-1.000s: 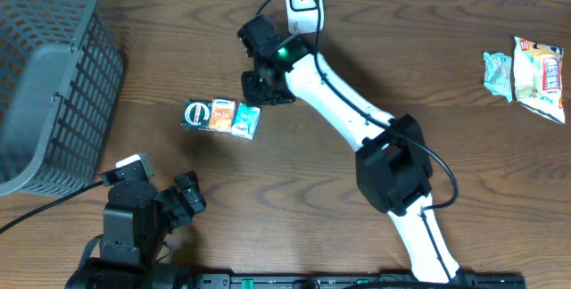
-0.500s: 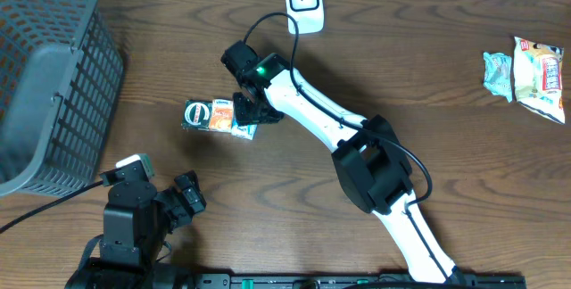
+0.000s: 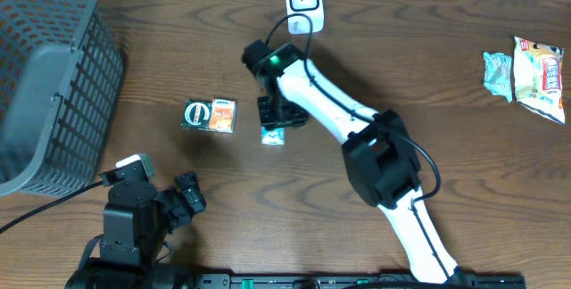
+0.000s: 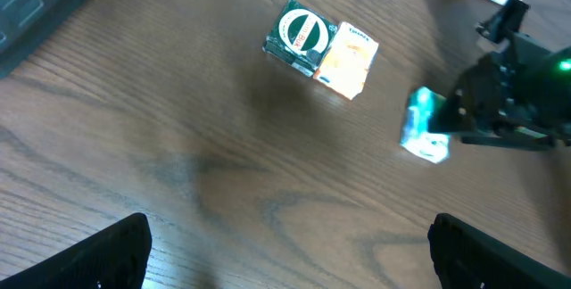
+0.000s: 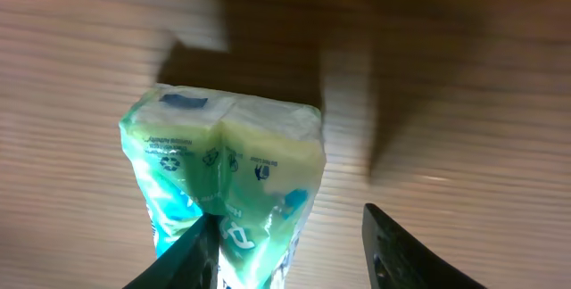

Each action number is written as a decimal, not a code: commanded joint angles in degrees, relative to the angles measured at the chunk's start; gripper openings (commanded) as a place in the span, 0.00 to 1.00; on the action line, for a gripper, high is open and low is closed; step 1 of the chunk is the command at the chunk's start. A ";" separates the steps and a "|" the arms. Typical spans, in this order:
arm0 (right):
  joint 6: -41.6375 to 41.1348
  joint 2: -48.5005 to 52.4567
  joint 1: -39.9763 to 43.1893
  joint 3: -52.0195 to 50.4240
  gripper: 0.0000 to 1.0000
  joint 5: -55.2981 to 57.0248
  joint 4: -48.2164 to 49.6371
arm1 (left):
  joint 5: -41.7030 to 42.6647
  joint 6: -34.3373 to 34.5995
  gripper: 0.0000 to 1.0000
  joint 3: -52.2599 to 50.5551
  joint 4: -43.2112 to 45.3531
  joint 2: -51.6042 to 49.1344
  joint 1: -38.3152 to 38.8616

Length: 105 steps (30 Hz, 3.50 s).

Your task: Scan the item barcode

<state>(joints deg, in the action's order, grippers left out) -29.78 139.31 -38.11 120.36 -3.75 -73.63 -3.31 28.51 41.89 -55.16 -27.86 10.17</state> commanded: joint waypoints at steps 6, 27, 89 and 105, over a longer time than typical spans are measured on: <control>9.16 -6.03 5.40 -0.33 0.52 0.57 -1.88 | -0.15 -0.13 0.98 0.11 -0.09 0.26 -0.13; 14.56 -5.79 6.23 -13.75 0.57 -13.75 10.27 | -0.15 -0.13 0.98 0.11 -0.09 0.24 -0.13; 31.10 -5.07 13.42 -18.12 0.01 -28.20 11.67 | -0.15 -0.13 0.98 0.11 -0.09 0.26 -0.13; 43.80 -6.97 30.64 -15.06 0.01 -77.57 9.55 | -0.15 -0.13 0.98 0.11 -0.09 0.26 -0.11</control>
<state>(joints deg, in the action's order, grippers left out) 9.78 133.36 -8.36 104.20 -67.51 -64.07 -3.31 28.51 41.89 -55.16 -27.86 10.17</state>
